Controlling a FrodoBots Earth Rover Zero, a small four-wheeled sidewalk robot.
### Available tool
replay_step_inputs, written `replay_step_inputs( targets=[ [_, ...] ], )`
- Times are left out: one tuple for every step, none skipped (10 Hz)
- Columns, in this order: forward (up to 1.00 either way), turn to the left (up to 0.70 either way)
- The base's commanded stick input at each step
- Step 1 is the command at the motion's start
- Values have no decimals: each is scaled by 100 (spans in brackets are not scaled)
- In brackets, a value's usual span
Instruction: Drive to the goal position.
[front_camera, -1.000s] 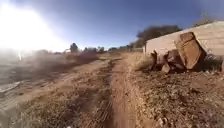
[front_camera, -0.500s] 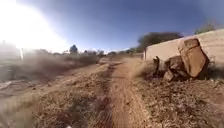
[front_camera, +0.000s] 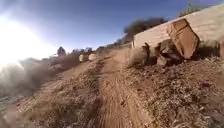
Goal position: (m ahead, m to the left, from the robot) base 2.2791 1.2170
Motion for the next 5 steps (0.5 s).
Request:
replay_step_inputs(
  targets=[
    [50,0],
    [50,0],
    [50,0],
    [50,0],
    [50,0]
  ],
)
